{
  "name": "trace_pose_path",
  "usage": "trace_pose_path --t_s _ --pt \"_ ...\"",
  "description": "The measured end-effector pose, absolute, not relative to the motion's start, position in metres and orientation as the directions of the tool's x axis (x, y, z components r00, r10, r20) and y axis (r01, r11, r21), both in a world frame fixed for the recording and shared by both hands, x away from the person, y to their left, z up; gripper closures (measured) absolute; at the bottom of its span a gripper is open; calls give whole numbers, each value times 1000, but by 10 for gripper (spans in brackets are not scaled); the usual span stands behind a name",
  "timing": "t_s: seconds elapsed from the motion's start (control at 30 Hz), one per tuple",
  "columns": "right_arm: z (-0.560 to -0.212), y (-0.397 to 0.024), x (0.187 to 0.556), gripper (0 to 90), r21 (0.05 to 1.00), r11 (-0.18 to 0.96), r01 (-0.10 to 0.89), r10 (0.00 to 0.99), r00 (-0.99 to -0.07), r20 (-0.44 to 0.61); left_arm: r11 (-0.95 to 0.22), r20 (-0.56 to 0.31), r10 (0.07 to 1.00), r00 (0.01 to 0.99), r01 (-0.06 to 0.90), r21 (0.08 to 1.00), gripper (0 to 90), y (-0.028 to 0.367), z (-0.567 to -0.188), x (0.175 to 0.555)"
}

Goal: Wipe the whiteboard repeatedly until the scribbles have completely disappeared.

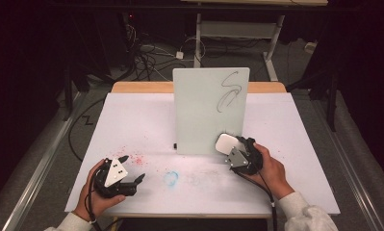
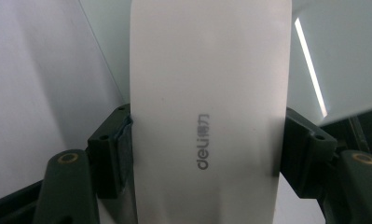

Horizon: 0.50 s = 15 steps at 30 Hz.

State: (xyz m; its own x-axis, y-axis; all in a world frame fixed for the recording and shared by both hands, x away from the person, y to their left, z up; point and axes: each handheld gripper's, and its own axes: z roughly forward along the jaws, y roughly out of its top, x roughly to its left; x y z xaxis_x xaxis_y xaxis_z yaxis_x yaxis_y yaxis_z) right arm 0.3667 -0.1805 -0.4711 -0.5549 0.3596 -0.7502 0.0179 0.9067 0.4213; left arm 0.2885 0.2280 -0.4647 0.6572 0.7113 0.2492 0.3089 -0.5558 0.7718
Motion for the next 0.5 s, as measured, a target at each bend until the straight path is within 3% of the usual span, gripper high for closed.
trace_pose_path --t_s 0.27,0.5 --pt "-474 -186 365 303 393 919 26 347 -527 -776 -561 251 706 663 307 769 188 225 -465 290" --pt "-483 -165 362 303 278 959 -52 217 -497 -840 -561 249 703 666 304 770 189 223 -465 292"
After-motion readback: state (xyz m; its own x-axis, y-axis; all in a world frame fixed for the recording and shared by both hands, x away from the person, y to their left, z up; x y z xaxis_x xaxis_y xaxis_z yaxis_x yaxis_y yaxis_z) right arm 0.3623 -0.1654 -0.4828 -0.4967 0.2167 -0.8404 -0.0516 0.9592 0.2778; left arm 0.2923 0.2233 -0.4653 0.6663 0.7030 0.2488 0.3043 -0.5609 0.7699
